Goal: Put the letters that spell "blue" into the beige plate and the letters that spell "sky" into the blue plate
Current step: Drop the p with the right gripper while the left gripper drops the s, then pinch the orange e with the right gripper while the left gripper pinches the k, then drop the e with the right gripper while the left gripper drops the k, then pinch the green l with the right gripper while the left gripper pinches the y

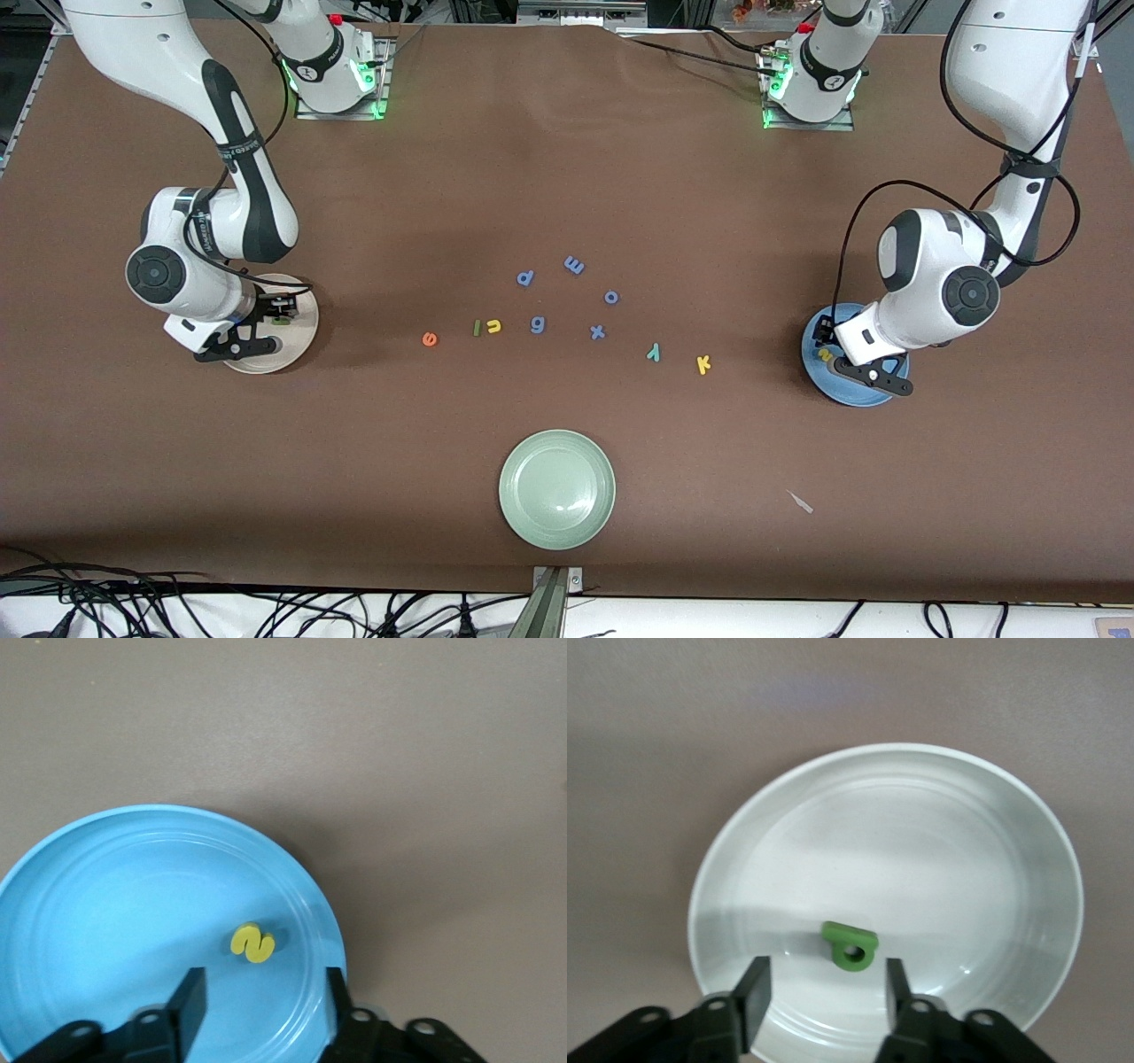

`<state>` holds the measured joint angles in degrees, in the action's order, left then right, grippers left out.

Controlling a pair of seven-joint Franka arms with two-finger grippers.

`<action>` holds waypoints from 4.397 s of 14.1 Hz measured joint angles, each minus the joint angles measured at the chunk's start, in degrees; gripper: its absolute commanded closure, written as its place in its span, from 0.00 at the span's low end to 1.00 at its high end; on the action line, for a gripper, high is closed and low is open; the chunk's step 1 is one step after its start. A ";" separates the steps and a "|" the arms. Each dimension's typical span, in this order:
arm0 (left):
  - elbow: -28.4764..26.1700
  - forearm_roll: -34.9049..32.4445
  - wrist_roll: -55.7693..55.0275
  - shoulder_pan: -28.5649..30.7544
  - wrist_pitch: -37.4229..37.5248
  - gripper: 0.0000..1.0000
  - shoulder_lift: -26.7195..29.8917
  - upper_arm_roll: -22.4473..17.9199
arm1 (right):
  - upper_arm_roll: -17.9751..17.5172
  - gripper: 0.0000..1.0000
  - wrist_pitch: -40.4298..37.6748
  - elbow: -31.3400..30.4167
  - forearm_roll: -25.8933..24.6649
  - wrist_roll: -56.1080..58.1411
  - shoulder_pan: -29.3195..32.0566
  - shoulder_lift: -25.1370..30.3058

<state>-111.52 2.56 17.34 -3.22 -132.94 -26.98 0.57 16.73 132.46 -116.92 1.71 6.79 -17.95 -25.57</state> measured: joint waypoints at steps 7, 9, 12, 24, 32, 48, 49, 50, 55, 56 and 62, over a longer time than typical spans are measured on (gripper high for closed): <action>1.44 12.11 -4.64 -9.76 -4.25 0.13 -1.94 1.86 | -8.13 0.00 0.08 6.02 0.54 -19.37 -3.17 -1.88; 4.00 12.77 -12.09 -14.61 -6.66 0.13 -5.12 1.93 | -11.23 0.00 0.09 9.05 0.58 -26.05 -3.23 -3.87; 8.33 12.77 -18.33 -17.26 -6.93 0.14 -9.26 1.60 | -14.94 0.00 0.16 13.44 0.86 -34.37 -3.31 -7.06; 10.93 12.51 -18.56 -19.22 -11.61 0.52 -14.18 -0.18 | -17.51 0.36 1.58 17.37 1.03 -40.98 -4.81 -13.63; 11.49 11.05 -18.36 -19.53 -11.61 0.81 -14.02 -0.52 | -17.72 0.83 1.71 17.43 1.20 -40.97 -4.86 -13.65; 4.77 0.27 1.96 -0.01 0.55 0.50 -3.17 -3.01 | 1.41 0.70 -8.07 4.26 1.20 1.38 -2.48 0.17; 4.52 0.07 3.41 0.86 -0.15 0.16 -3.55 -2.99 | 1.84 0.35 -7.30 3.59 1.20 1.83 -2.41 0.06; 4.51 0.04 3.96 1.13 -0.47 0.11 -3.87 -2.93 | 2.00 0.00 -6.83 3.19 1.19 1.97 -2.39 -0.15; 4.57 0.65 3.68 0.67 -1.02 0.12 -4.08 -0.85 | 1.76 0.00 -6.23 3.36 1.21 1.43 -2.57 -0.35; 4.57 2.37 2.60 0.33 -1.03 0.12 -4.11 0.62 | 1.44 0.00 -6.18 3.75 1.21 0.27 -2.88 -0.31; 4.96 8.56 -17.86 -12.78 -7.02 0.14 -6.66 3.15 | -6.47 0.00 -5.49 6.84 1.74 -16.02 -6.24 -0.59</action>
<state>-106.56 11.12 -0.52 -16.00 -139.95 -33.65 3.72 10.26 126.97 -110.08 3.45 -9.23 -24.19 -26.16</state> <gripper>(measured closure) 0.132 0.000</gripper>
